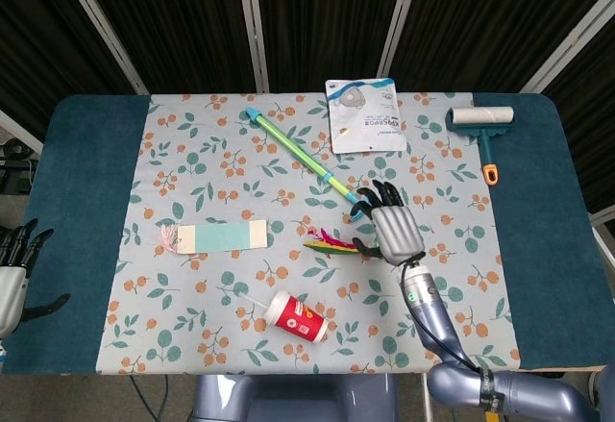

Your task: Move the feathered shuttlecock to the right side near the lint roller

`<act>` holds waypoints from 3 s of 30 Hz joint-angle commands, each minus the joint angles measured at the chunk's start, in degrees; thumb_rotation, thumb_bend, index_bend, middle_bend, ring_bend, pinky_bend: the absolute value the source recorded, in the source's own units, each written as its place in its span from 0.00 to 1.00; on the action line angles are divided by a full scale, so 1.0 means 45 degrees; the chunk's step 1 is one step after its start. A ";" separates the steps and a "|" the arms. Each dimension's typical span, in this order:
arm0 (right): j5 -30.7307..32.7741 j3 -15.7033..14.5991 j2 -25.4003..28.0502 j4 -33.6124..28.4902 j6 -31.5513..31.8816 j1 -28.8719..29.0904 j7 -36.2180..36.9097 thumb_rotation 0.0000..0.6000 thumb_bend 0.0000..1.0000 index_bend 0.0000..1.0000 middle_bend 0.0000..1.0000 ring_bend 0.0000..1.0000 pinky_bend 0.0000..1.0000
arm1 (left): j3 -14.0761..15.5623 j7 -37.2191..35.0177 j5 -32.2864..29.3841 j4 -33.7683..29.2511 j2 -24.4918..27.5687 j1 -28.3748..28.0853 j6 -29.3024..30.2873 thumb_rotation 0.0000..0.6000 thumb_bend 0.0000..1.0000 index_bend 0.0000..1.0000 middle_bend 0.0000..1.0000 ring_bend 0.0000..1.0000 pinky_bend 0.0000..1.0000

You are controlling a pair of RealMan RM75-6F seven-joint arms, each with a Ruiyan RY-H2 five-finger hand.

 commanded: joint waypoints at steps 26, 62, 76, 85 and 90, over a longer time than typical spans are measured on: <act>0.0862 -0.0354 -0.3499 0.2975 0.0040 0.1137 -0.0185 1.00 0.20 0.44 0.20 0.00 0.00 | 0.0021 -0.0023 -0.0001 -0.0009 0.0042 -0.0043 -0.0077 0.92 0.14 0.11 0.00 0.00 0.00; 0.1236 0.0091 -0.4639 0.5143 -0.0614 0.1711 0.0419 1.00 0.39 0.58 0.31 0.00 0.00 | 0.0001 0.0034 -0.0108 -0.0076 0.0079 -0.0119 -0.0203 0.92 0.14 0.11 0.00 0.00 0.00; 0.1181 0.0387 -0.3456 0.3051 -0.0123 0.1384 0.0204 1.00 0.39 0.61 0.32 0.00 0.00 | 0.0001 0.0055 -0.0124 -0.0081 0.0074 -0.0118 -0.0188 0.92 0.14 0.11 0.00 0.00 0.00; 0.1582 0.1434 -0.1352 0.0702 0.0664 0.0754 0.0213 1.00 0.39 0.61 0.32 0.00 0.00 | -0.0008 0.0135 -0.0137 -0.0084 0.0035 -0.0097 -0.0129 0.92 0.14 0.11 0.00 0.00 0.00; 0.1974 0.2176 -0.0019 -0.0194 0.0990 0.0329 0.0515 1.00 0.39 0.62 0.32 0.00 0.00 | -0.0010 0.0173 -0.0144 -0.0089 0.0013 -0.0085 -0.0100 0.92 0.14 0.11 0.00 0.00 0.00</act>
